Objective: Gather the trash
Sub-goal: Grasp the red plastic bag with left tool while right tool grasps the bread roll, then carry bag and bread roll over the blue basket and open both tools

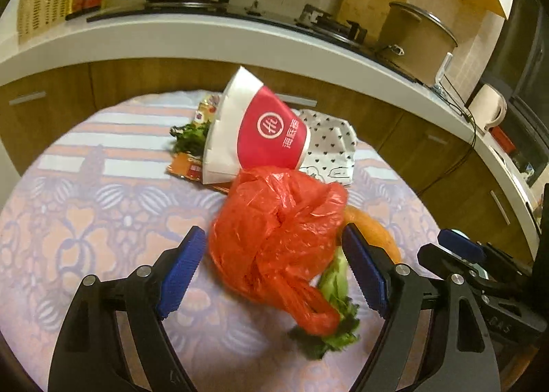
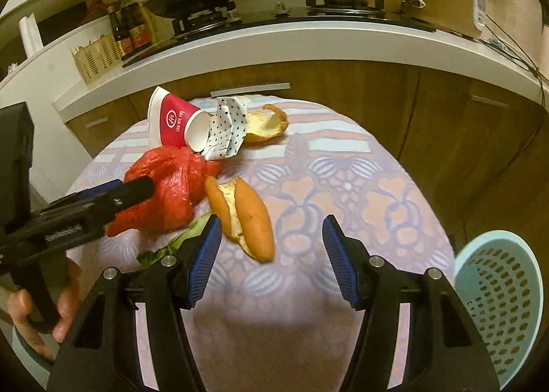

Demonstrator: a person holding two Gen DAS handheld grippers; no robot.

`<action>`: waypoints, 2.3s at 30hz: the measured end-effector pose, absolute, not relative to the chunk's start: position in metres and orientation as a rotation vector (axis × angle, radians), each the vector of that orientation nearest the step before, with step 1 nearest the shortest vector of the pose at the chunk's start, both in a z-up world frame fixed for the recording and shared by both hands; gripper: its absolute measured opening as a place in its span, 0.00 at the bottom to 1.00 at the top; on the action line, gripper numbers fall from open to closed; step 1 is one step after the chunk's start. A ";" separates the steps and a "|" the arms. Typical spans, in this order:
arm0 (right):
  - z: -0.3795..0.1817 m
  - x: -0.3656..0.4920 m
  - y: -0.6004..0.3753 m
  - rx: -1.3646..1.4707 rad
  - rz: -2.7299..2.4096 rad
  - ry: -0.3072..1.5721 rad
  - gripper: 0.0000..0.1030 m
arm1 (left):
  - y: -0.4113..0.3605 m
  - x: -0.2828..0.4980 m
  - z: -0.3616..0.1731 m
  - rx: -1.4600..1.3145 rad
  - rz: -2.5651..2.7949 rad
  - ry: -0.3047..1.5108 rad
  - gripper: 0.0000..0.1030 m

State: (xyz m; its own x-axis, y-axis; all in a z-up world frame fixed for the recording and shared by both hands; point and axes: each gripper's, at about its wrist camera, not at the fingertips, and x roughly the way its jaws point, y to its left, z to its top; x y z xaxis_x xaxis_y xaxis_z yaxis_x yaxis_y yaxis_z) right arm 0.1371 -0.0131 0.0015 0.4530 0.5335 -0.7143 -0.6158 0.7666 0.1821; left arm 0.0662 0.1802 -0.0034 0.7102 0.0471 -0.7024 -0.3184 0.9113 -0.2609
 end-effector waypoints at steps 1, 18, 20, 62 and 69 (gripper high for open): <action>0.000 0.138 -0.010 -0.109 0.718 0.843 0.55 | 0.183 0.067 -0.008 -0.388 0.205 0.761 0.77; -0.024 0.157 0.032 -0.138 0.761 0.884 0.66 | 0.189 0.053 -0.019 -0.495 0.124 0.679 0.50; -0.032 0.160 0.039 -0.164 0.743 0.912 0.68 | 0.190 0.052 -0.018 -0.505 0.125 0.667 0.50; 0.051 0.128 -0.150 -0.006 0.545 0.693 0.24 | 0.030 0.056 0.072 -0.316 -0.129 0.531 0.50; 0.043 0.138 -0.216 0.033 0.434 0.718 0.24 | -0.034 0.079 0.066 -0.256 -0.219 0.575 0.50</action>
